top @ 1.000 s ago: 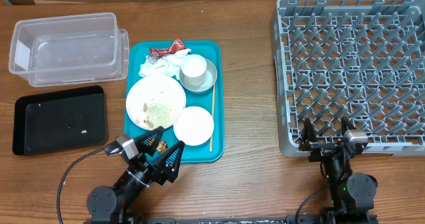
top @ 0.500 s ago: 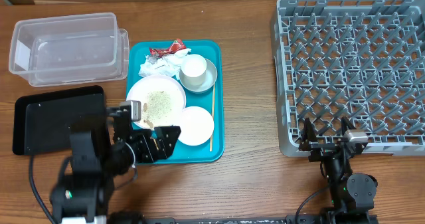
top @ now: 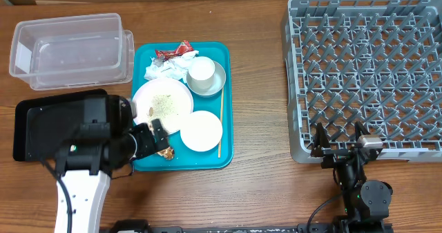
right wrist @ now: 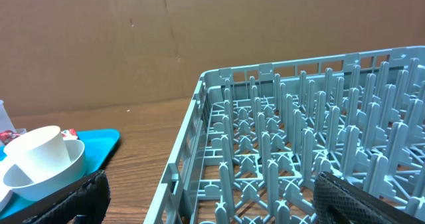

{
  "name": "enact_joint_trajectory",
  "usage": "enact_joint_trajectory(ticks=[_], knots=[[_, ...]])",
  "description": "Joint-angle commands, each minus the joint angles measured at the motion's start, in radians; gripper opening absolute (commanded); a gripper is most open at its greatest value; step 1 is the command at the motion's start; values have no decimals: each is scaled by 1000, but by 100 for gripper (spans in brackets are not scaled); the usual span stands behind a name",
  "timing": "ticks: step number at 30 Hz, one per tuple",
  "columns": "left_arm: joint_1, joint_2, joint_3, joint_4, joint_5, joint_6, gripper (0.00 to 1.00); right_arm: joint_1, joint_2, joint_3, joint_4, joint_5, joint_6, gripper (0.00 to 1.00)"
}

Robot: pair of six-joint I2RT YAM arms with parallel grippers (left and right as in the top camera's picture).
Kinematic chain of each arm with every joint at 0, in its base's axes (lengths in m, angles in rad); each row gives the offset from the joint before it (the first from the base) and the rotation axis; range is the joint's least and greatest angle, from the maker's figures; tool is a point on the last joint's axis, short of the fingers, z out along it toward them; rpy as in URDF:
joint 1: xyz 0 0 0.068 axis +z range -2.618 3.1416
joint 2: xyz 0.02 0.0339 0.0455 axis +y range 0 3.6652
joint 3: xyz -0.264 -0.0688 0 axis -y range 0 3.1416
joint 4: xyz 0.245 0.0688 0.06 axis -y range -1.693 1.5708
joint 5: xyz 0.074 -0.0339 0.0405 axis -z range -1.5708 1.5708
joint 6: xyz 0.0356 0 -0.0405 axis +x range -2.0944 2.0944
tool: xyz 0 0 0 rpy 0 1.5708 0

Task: Sort waste into correct bins and load items into the dishwasher
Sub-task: 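Reach left gripper to the brown food scrap on the teal tray and grasp it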

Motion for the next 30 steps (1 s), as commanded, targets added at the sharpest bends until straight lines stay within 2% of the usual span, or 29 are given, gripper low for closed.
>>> enact_joint_trajectory(ticks=[1,3,7,10,14,19,23,30], knots=[[5,70,-3,-35,-251,-258,100,-1,-9,-10,6,9,-6,100],[4,101,-26,-11,-239,-279,100,-1,-9,-10,6,9,-6,100],[5,198,-89,80,-111,-287,100,-1,-9,-10,6,9,-6,100],[4,270,-106,92,-53,-286,100,-1,-9,-10,6,9,-6,100],[2,359,-106,98,-63,-251,100,-1,-9,-10,6,9,-6,100],[-23,380,-107,137,-250,-314,99,-1,-9,-10,6,9,-6,100],[-64,380,-124,191,-228,-323,87,-1,-9,-10,6,9,-6,100],[-153,380,-218,287,-259,-449,88,-1,-9,-10,6,9,-6,100]])
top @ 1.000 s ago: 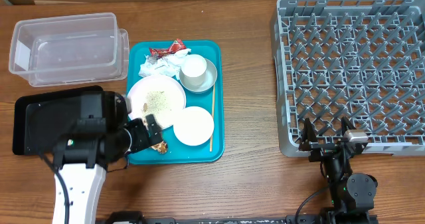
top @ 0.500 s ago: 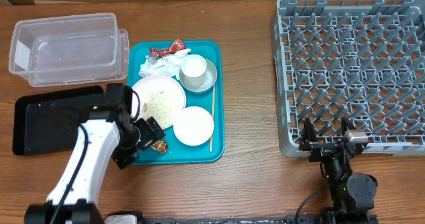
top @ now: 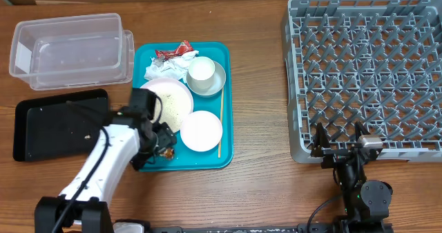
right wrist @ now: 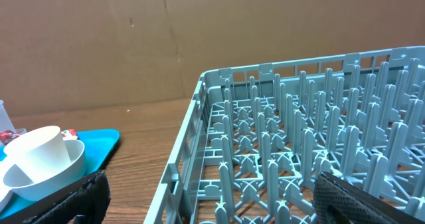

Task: Sort waste into correct bins and load items into the dishwasher
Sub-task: 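Reach left gripper to the brown food scrap on the teal tray and grasp it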

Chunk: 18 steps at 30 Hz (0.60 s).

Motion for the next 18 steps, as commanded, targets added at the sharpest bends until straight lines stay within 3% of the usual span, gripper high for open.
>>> enact_joint_trajectory(ticks=[1,6,18], knots=[[-23,-2,-68,35,-49,-104,88,-2,-9,-10,5,9,-6,100],[-22,-2,-126,146,-46,-109,79,-2,-9,-10,5,9,-6,100],[-22,-2,-135,223,-47,-109,73,-2,-9,-10,5,9,-6,100]])
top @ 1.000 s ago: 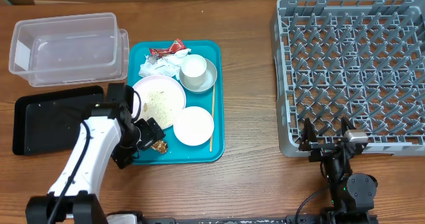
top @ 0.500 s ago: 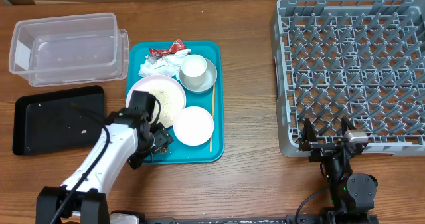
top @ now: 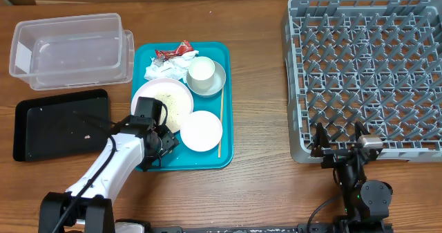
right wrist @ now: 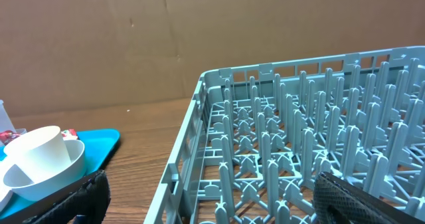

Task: Sort waste into correct bins and load items into the dishwasher
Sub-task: 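Reach left gripper to the brown food scrap on the teal tray and grasp it, then carry the food scrap left and drop it on the black tray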

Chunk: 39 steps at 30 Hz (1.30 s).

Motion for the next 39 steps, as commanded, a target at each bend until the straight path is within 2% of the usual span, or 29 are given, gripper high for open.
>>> enact_joint_trajectory(ticks=[1,3,4,16,21,27,34,39], knots=[[0,-2,-14,13,-19,-21,69,-1,-9,-10,6,9,-6,100],[0,-2,-14,20,-19,-21,59,-1,-9,-10,5,9,-6,100],[0,-2,-14,22,-19,-21,57,-1,-9,-10,5,9,-6,100],[0,0,-58,47,-11,-21,57,-1,-9,-10,5,9,-6,100],[0,3,-67,45,-9,-21,45,-1,-9,-10,5,9,-6,100],[0,3,-55,39,-6,-21,36,-1,-9,-10,6,9,-6,100],[6,3,61,-71,-8,1,34,-1,-9,-10,5,9,-6,100],[70,3,236,-179,-23,50,34,-1,-9,-10,6,9,-6,100]])
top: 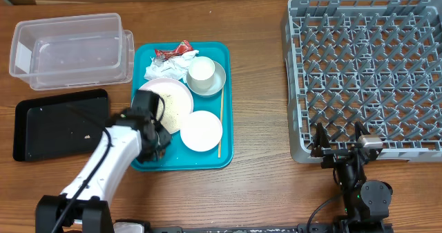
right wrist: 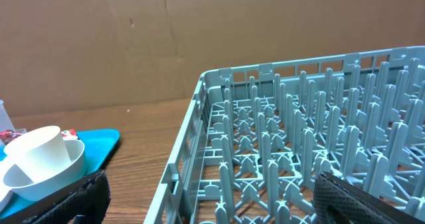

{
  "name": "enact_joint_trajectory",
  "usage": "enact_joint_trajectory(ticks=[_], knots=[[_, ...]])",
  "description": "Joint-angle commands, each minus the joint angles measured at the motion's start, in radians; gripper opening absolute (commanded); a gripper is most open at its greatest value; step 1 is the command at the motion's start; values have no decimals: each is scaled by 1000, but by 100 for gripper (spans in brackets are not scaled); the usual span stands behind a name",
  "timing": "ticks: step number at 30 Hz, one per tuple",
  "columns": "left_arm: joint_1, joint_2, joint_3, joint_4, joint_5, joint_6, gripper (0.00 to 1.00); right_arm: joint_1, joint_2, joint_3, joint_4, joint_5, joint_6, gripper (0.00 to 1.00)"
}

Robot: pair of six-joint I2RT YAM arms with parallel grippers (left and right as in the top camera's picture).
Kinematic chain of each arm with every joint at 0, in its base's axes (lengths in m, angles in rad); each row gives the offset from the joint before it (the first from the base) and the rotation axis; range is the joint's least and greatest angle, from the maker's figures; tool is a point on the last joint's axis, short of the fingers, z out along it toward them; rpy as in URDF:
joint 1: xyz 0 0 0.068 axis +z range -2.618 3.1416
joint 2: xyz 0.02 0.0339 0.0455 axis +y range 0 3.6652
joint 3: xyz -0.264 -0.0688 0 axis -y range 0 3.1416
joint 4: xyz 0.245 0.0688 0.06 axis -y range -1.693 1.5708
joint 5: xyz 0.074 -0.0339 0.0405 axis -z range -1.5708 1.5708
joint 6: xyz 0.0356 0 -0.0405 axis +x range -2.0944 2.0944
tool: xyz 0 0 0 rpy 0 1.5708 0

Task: Sort waste into correct bins and load items into the dishwasher
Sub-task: 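Carry the food scrap left and drop it on the black tray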

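Note:
A teal tray [top: 226, 101] holds a crumb-strewn white plate [top: 174, 103], a bowl [top: 215, 85] with a cup [top: 201, 70] in it, a small white dish [top: 201, 131], a chopstick [top: 220, 126] and crumpled wrappers [top: 167, 67]. My left gripper [top: 156, 139] sits low over the tray's front left corner, beside the plate's edge. Its jaws are hidden from above, and no food scrap shows on the tray there. My right gripper [right wrist: 212, 201] is open and empty at the front edge of the grey dish rack [right wrist: 299, 137].
A clear plastic bin [top: 69, 50] stands at the back left, with a black bin [top: 55, 126] holding a few crumbs in front of it. The rack [top: 366, 74] fills the right side. Bare wood lies between tray and rack.
My left gripper has shifted a little to the left, toward the tray's left rim. The right arm has not moved.
At first my left arm was high over the black bin, its gripper beside a brown scrap on the tray's front left. Then the gripper was down over that scrap, and stayed there. Now it is slightly further left and the scrap no longer shows.

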Motion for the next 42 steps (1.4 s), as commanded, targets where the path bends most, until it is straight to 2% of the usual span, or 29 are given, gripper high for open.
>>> enact_joint_trajectory(ticks=[1,5,12,23,28,29,31,32,33,36,39,42], knots=[[66,0,149,-47,-30,58,34,-2,-9,-10,5,9,-6,100],[203,0,285,-83,-58,94,37,-2,-9,-10,6,9,-6,100],[439,6,311,-4,-77,94,38,-2,-9,-10,5,9,-6,100],[635,145,311,89,-239,94,37,-2,-9,-10,6,9,-6,100],[667,235,311,142,-265,94,48,-2,-9,-10,5,9,-6,100],[671,248,311,148,-268,94,52,-2,-9,-10,6,9,-6,100],[678,264,311,153,-271,94,69,-2,-9,-10,5,9,-6,100],[681,266,311,153,-271,94,73,-2,-9,-10,5,9,-6,100],[682,266,311,153,-271,94,73,-2,-9,-10,5,9,-6,100],[682,249,323,134,-239,95,75,-2,-9,-10,5,9,-6,100],[682,207,359,93,-145,97,73,-2,-9,-10,6,9,-6,100],[681,153,400,90,72,177,73,-2,-9,-10,6,9,-6,100]])
